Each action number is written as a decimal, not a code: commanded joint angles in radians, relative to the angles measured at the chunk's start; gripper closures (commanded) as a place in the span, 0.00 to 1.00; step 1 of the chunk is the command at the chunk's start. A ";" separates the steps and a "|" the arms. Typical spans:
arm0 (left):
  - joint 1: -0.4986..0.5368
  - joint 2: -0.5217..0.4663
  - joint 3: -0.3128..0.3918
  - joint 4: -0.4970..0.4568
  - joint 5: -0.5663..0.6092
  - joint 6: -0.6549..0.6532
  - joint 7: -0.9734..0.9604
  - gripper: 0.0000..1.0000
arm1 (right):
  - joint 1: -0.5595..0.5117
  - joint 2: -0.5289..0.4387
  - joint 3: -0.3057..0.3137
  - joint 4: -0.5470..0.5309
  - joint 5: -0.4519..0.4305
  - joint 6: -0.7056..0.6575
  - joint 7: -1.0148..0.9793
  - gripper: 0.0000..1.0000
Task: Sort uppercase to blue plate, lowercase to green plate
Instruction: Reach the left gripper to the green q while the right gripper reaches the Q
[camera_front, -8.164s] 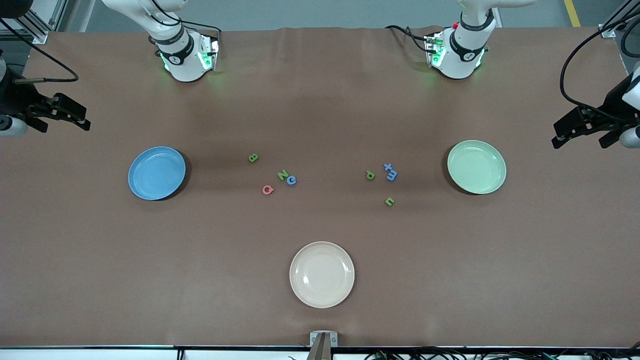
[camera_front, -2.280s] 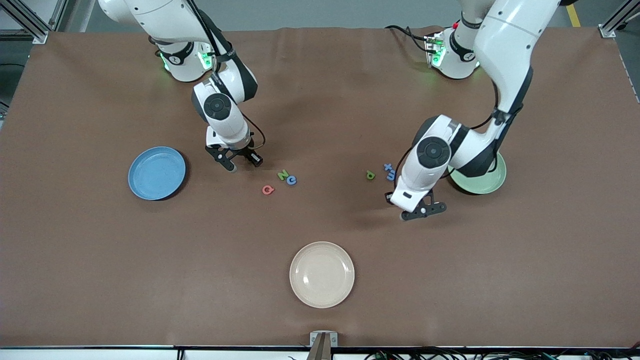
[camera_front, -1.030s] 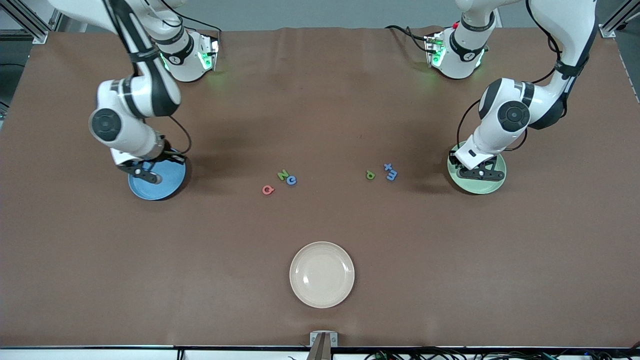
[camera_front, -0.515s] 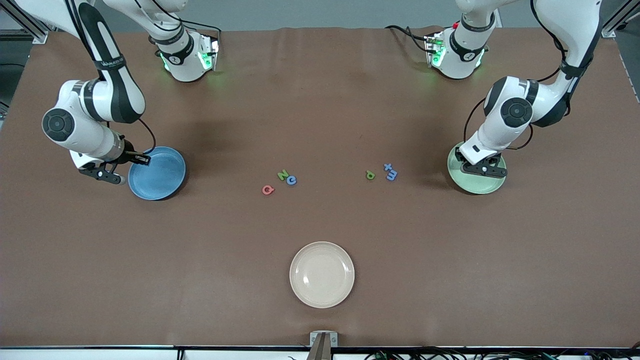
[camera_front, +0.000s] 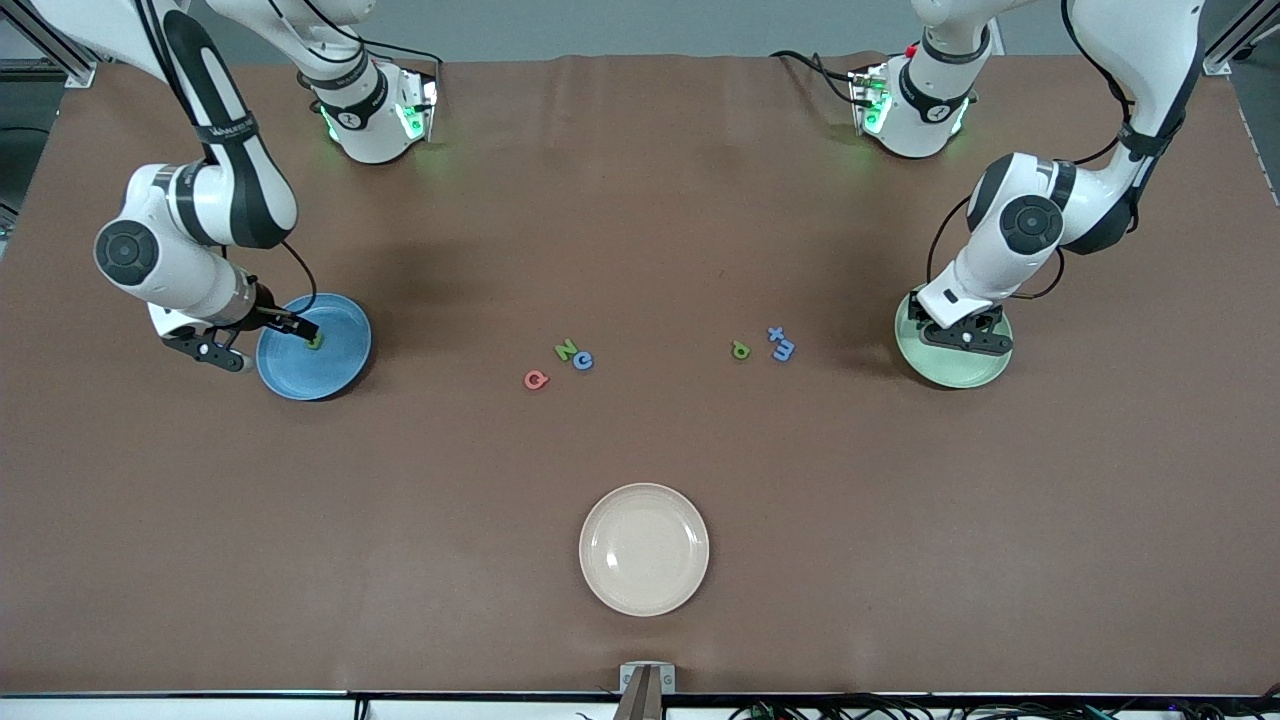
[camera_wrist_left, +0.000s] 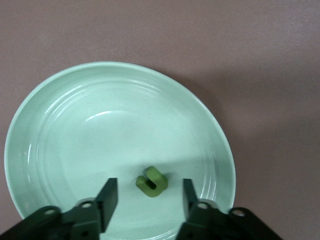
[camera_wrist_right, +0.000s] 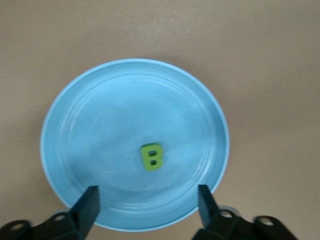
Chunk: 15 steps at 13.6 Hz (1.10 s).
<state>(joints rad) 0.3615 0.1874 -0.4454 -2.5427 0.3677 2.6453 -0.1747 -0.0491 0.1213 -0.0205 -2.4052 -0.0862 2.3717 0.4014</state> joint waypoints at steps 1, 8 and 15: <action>0.008 -0.014 -0.053 0.001 0.013 0.012 -0.008 0.02 | 0.082 -0.002 0.007 -0.002 -0.013 0.014 0.179 0.00; -0.068 0.130 -0.237 0.205 0.011 -0.013 -0.415 0.01 | 0.326 0.020 0.007 0.083 0.144 0.012 0.571 0.00; -0.251 0.254 -0.231 0.393 0.011 -0.048 -0.494 0.00 | 0.518 0.188 0.005 0.239 0.189 0.079 0.881 0.00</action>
<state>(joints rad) 0.1393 0.3841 -0.6813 -2.2178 0.3677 2.6385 -0.6361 0.4343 0.2378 -0.0057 -2.2285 0.0929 2.4215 1.2028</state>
